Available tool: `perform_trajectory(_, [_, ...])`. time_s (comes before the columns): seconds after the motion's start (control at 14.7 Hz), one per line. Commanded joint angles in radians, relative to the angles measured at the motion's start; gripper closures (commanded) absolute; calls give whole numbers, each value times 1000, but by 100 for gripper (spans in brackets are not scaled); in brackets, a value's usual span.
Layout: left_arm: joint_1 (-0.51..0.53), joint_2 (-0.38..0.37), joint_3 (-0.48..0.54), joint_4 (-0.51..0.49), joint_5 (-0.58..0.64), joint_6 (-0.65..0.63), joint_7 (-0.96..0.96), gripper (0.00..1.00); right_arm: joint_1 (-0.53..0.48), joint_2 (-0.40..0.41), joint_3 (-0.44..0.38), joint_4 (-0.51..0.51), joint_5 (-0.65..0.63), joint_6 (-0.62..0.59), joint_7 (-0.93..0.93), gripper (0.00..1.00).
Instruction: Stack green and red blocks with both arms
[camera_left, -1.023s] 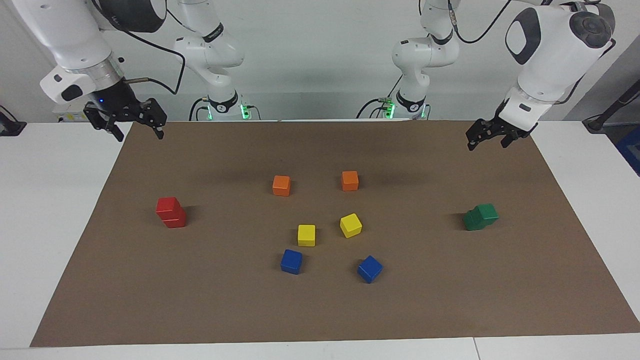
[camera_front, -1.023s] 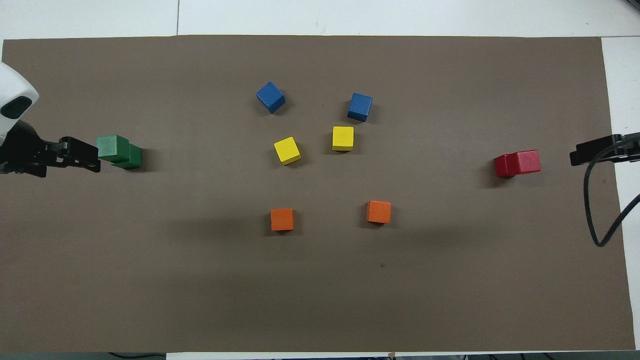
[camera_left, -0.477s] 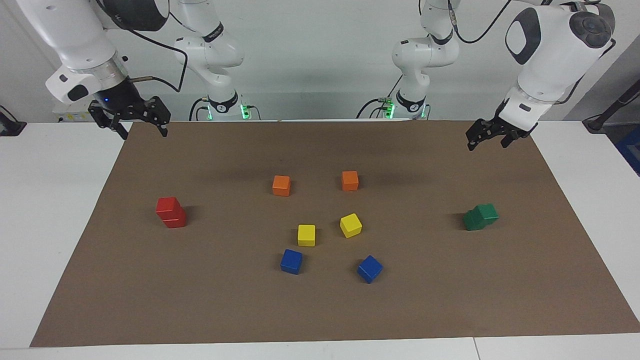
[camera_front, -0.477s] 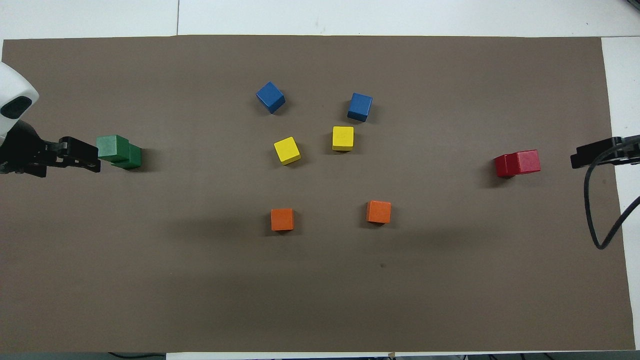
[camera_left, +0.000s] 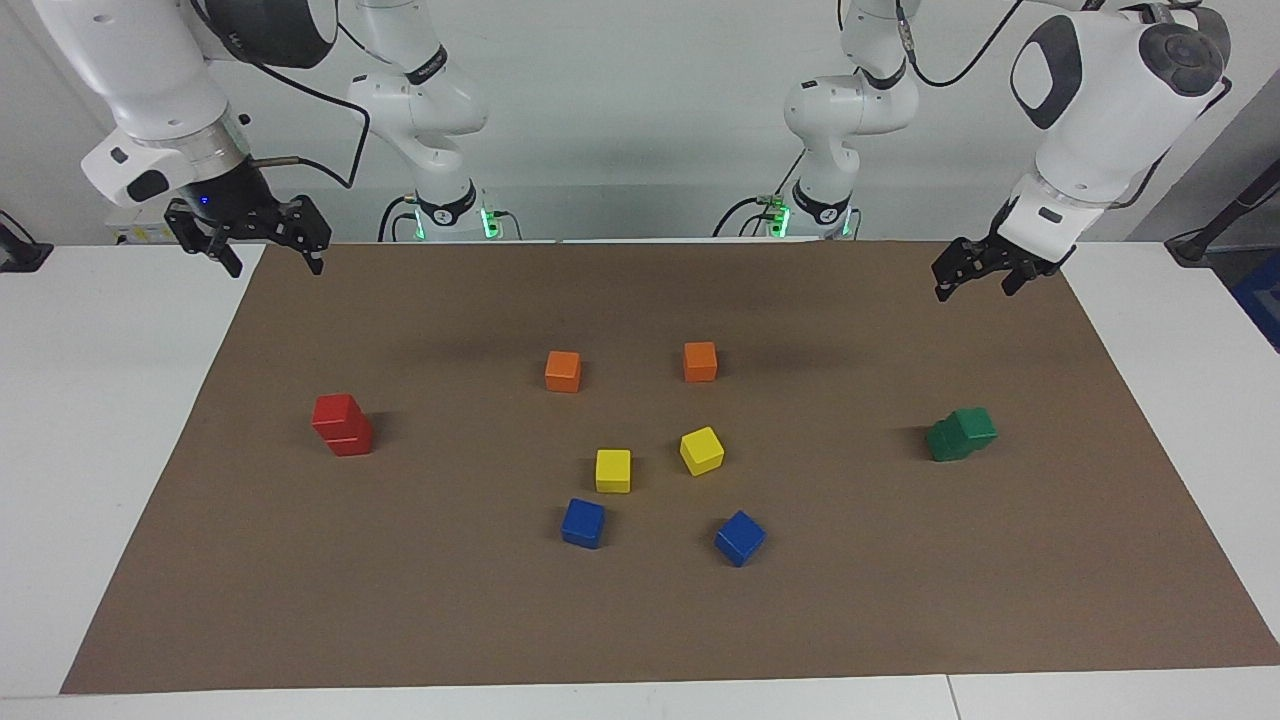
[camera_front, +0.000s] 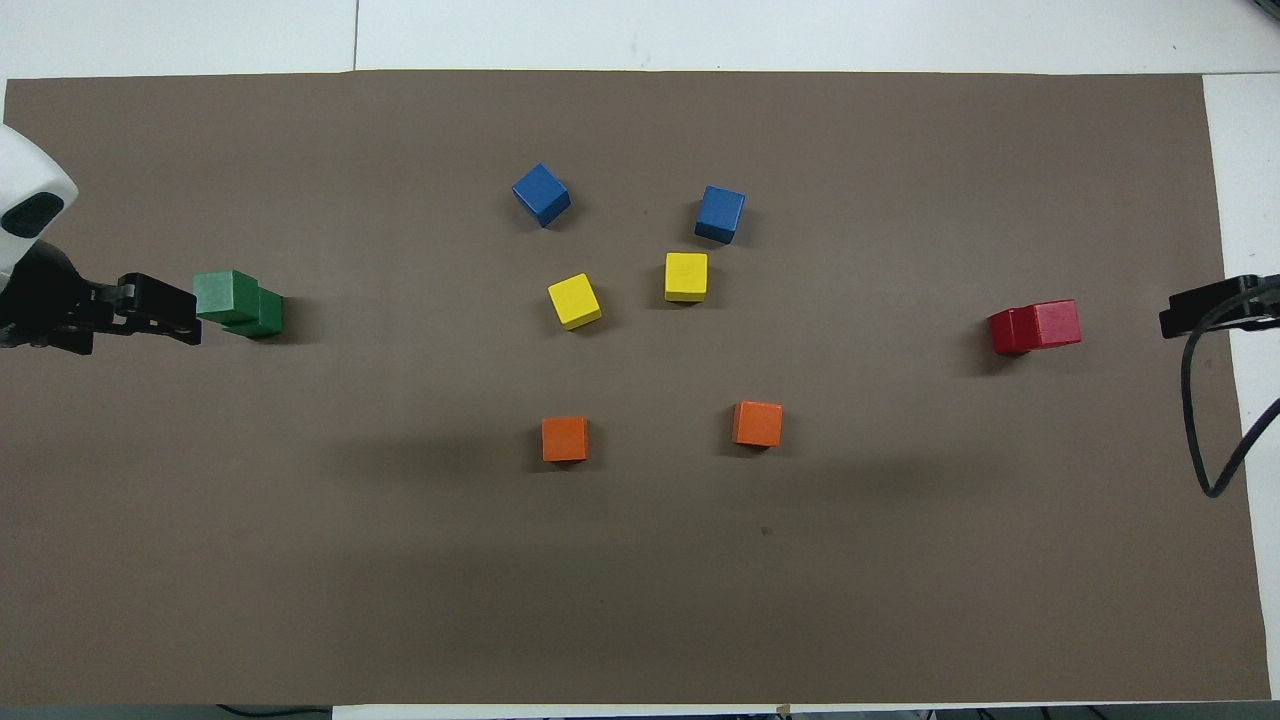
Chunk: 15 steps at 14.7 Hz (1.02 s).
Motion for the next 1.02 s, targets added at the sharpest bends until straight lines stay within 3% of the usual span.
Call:
perform_trajectory(0.0, [6, -10, 0, -1, -14, -8, -7, 0, -6, -22, 7, -22, -7, -9, 29, 0])
perform_trajectory(0.95, [6, -10, 0, -1, -14, -8, -7, 0, -4, -22, 7, -22, -1, -11, 56, 0])
